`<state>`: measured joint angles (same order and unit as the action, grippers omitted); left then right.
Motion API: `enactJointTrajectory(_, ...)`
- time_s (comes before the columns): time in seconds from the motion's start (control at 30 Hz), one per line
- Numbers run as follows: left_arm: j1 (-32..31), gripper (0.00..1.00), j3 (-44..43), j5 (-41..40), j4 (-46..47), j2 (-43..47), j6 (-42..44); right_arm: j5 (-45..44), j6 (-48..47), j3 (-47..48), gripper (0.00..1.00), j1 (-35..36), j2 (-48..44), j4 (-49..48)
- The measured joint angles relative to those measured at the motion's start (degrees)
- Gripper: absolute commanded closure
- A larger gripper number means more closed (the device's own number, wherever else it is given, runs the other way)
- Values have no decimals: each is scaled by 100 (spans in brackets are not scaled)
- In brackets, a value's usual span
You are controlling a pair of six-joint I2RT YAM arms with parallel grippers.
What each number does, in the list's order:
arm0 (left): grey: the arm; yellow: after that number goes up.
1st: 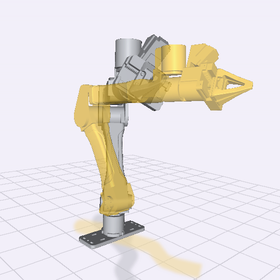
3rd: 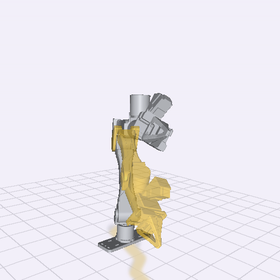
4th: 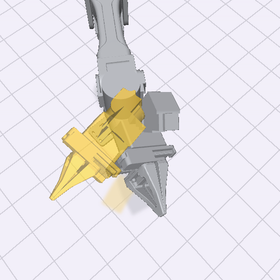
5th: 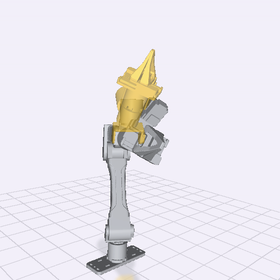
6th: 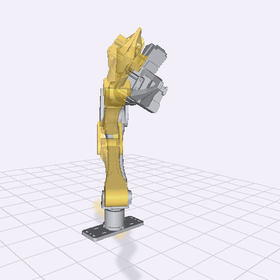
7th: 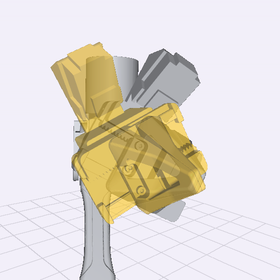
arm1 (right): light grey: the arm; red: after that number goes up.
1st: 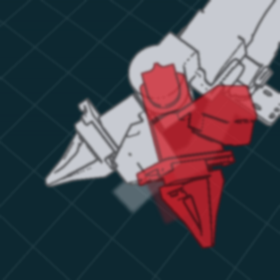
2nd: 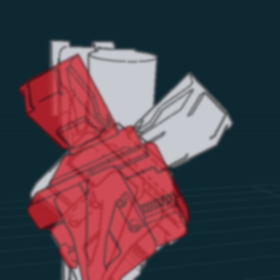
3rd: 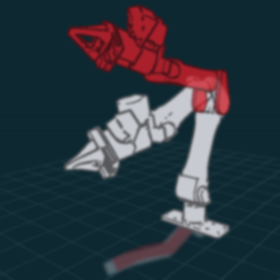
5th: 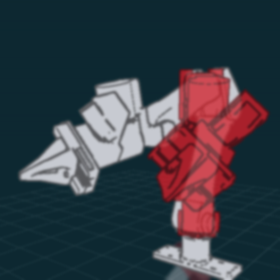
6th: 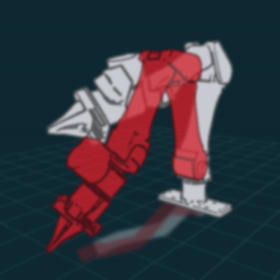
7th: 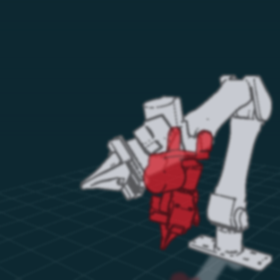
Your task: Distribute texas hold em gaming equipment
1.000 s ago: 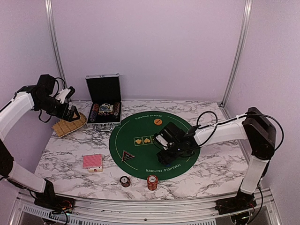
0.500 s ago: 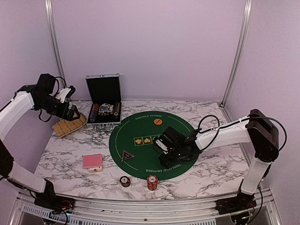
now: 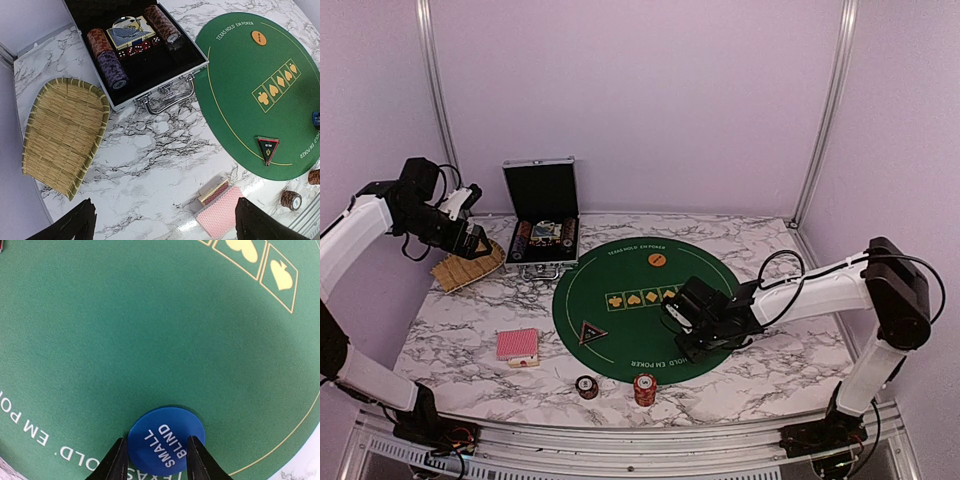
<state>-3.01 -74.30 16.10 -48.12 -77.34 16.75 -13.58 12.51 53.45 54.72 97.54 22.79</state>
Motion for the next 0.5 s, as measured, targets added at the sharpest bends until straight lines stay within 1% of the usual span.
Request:
enactJointTrajectory(0.23,-11,1,0,4,-15,2,26,-46,92,-214,59,-66,-245,142)
enactJointTrajectory(0.27,-13,1,0,9,-17,2,28,-44,98,-223,57,-68,-262,166)
enactJointTrajectory(0.3,-13,1,0,17,-20,2,33,-44,98,-223,55,-70,-271,179)
enactJointTrajectory(0.37,-26,1,0,28,-20,2,37,-11,101,-223,47,-70,-280,192)
enactJointTrajectory(0.43,-37,1,0,37,-20,2,42,37,105,-210,43,-70,-295,258)
enactJointTrajectory(0.5,-39,1,0,37,-22,2,44,96,103,-164,36,-70,-363,385)
